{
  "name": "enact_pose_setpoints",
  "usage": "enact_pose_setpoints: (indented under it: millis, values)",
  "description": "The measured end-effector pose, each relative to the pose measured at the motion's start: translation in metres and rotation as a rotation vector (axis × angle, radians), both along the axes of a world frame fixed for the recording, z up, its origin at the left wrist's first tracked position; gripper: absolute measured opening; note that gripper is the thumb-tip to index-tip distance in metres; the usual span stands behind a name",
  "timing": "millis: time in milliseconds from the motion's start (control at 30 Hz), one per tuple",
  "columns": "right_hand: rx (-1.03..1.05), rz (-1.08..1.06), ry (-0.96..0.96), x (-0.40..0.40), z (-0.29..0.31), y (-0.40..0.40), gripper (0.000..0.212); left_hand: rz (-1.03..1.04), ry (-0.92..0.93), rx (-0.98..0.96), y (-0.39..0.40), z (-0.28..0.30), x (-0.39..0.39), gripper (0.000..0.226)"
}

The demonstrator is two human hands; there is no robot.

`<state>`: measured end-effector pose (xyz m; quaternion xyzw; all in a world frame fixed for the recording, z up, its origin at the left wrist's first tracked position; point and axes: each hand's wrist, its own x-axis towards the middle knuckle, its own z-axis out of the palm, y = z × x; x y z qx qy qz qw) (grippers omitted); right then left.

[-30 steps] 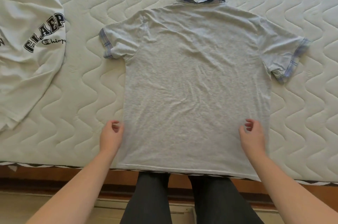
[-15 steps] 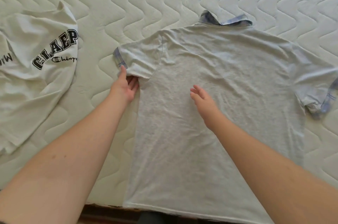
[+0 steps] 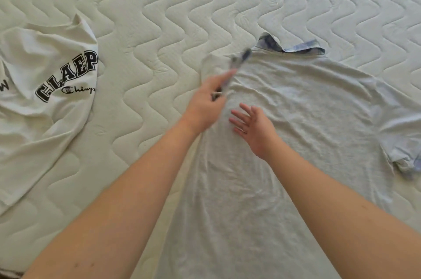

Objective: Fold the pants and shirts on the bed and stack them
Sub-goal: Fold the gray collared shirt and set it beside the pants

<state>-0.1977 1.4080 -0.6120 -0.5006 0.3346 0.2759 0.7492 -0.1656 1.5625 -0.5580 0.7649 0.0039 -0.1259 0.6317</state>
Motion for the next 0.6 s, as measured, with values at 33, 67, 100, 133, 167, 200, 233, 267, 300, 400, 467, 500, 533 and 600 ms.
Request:
enact_pose_setpoints:
  millis: [33, 67, 100, 133, 167, 200, 233, 267, 300, 400, 467, 500, 533, 600]
  values:
    - [0.013, -0.048, 0.0, 0.001, 0.001, -0.008, 0.044, -0.124, 0.004, 0.043, -0.016, 0.001, -0.002, 0.059]
    - [0.031, -0.117, -0.001, 0.003, 0.001, -0.015, 0.047, -0.244, 0.011, 0.088, -0.031, 0.002, -0.005, 0.062]
    - [0.046, -0.196, 0.004, 0.004, 0.001, -0.023, 0.053, -0.354, 0.015, 0.139, -0.041, 0.0, -0.01, 0.063]
    - [0.058, -0.272, 0.012, 0.005, 0.001, -0.031, 0.058, -0.445, 0.012, 0.186, -0.047, -0.003, -0.014, 0.063]
    - [0.073, -0.34, 0.029, 0.006, 0.0, -0.041, 0.064, -0.501, 0.006, 0.223, -0.049, -0.008, -0.017, 0.06]
    - [0.098, -0.368, 0.052, 0.006, 0.002, -0.048, 0.068, -0.514, 0.01, 0.243, -0.047, -0.012, -0.019, 0.056]
    - [0.119, -0.331, 0.076, 0.006, 0.005, -0.053, 0.072, -0.478, 0.028, 0.245, -0.042, -0.015, -0.018, 0.05]
    - [0.111, -0.256, 0.083, 0.004, 0.006, -0.055, 0.073, -0.403, 0.049, 0.245, -0.036, -0.017, -0.014, 0.041]
    - [0.045, -0.183, 0.069, 0.003, 0.003, -0.055, 0.063, -0.307, 0.057, 0.267, -0.029, -0.021, -0.008, 0.035]
    - [-0.313, -0.077, -0.037, 0.003, -0.001, -0.052, 0.018, -0.174, 0.006, 0.501, -0.012, -0.036, 0.025, 0.04]
    - [-0.361, -0.041, -0.115, 0.004, 0.0, -0.051, 0.018, -0.26, -0.034, 0.635, -0.008, -0.045, 0.056, 0.051]
    - [-0.366, -0.022, -0.152, 0.004, 0.002, -0.053, 0.019, -0.301, -0.043, 0.676, -0.008, -0.047, 0.072, 0.058]
    - [-0.361, -0.009, -0.186, 0.004, 0.005, -0.055, 0.019, -0.332, -0.041, 0.709, -0.01, -0.049, 0.089, 0.064]
    - [-0.32, 0.007, -0.251, 0.002, 0.013, -0.062, 0.02, -0.42, -0.028, 0.775, -0.017, -0.05, 0.119, 0.069]
